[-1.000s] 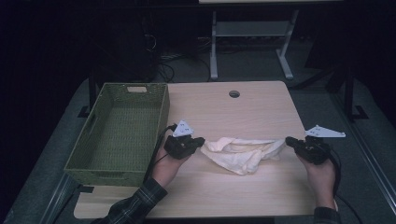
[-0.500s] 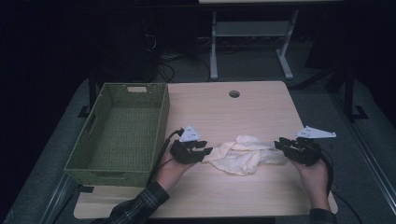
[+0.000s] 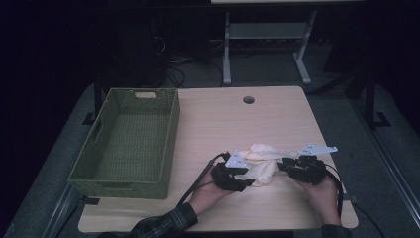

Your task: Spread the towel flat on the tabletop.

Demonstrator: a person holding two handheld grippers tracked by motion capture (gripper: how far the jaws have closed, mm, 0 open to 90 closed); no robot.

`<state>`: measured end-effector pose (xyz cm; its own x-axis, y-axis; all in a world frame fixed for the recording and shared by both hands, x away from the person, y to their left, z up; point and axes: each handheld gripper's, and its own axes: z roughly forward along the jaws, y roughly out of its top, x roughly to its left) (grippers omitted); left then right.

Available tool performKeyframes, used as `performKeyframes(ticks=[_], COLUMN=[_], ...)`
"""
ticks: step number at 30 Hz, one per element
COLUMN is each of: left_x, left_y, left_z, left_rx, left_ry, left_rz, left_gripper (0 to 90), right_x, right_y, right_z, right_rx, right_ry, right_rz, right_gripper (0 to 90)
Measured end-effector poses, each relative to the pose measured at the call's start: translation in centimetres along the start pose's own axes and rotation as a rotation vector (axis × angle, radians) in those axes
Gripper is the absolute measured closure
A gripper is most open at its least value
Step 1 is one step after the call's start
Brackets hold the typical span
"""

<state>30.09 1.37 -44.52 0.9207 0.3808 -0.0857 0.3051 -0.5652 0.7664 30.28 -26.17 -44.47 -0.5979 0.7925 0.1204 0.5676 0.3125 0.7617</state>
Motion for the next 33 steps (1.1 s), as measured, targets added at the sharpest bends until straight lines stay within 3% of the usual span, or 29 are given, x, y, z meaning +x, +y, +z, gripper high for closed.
performKeyframes(ticks=[4,11,12,16,18,20,21,22,24,33], left_x=[-0.9,-1.6,-1.7,-1.4,-1.0,-0.9,-0.5,-0.2,0.0,1.8], left_y=[0.8,1.8,1.9,1.8,1.6,1.6,1.6,1.7,1.8,2.4], left_z=[1.5,3.4,4.2,5.2,5.7,5.6,5.4,4.9,4.5,0.3], left_rx=[0.001,-0.012,-0.002,0.028,0.050,0.050,0.057,0.035,0.038,-0.044], left_ry=[-0.018,-0.032,-0.023,-0.022,-0.006,0.000,-0.013,-0.023,-0.022,-0.023], left_rz=[0.033,0.047,0.067,0.063,0.060,0.057,0.052,0.023,0.034,-0.027], left_gripper=[55.9,56.2,56.2,58.3,65.8,80.6,80.6,86.3,86.9,87.1], right_x=[-0.2,-0.4,-0.6,-0.7,-0.7,-0.7,-0.7,-0.7,-0.6,0.3], right_y=[-0.2,-0.4,-0.4,-0.5,-0.5,-0.5,-0.5,-0.5,-0.5,-0.3], right_z=[0.0,-0.2,-0.2,-0.2,-0.2,-0.2,-0.2,-0.2,-0.2,0.3], right_rx=[-0.001,-0.001,-0.006,-0.004,-0.003,-0.001,-0.001,-0.001,-0.001,0.006], right_ry=[0.002,-0.001,-0.001,-0.001,0.000,0.000,0.000,0.000,0.000,0.032], right_rz=[0.004,0.019,0.016,0.016,0.015,0.016,0.016,0.015,0.014,-0.011], right_gripper=[65.8,65.8,65.7,65.8,65.8,65.8,65.8,65.8,65.7,63.2])
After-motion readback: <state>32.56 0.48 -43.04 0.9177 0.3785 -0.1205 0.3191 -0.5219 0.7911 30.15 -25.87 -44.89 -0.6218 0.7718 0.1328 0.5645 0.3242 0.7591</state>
